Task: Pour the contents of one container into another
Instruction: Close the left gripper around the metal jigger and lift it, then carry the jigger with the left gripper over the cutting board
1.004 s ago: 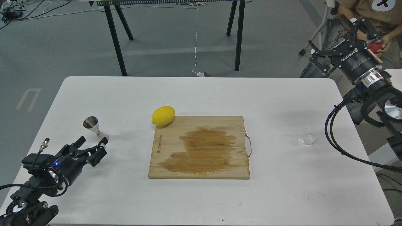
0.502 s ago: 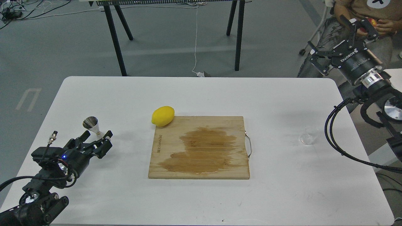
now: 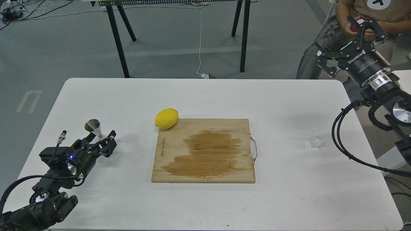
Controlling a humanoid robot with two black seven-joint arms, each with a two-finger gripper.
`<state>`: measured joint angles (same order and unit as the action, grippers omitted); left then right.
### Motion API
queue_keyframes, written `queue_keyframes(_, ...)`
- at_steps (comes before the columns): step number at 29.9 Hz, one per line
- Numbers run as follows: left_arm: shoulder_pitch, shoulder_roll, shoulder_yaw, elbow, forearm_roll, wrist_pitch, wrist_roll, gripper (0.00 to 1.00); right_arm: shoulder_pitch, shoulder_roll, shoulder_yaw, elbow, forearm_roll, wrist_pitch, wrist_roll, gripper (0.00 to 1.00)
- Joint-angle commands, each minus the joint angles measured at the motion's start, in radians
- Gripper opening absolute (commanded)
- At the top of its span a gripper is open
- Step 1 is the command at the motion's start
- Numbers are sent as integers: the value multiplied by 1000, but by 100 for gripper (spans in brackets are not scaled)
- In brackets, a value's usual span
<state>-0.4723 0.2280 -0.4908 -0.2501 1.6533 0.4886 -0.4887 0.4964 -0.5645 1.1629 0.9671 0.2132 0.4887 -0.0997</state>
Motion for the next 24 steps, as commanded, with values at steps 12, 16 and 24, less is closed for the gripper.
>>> queue_keyframes(12, -14, -13, 0, 40, 0, 0, 0, 9, -10, 0, 1, 5, 0, 0, 0, 99)
queue_keyframes(16, -20, -6, -3, 25, -3, 0, 0, 0, -10, -2, 1, 5, 0, 0, 0, 99)
queue_keyframes(24, -190, 92, 0, -291, 0, 0, 0, 1, -3, -2, 1, -7, -1, 0, 0, 99)
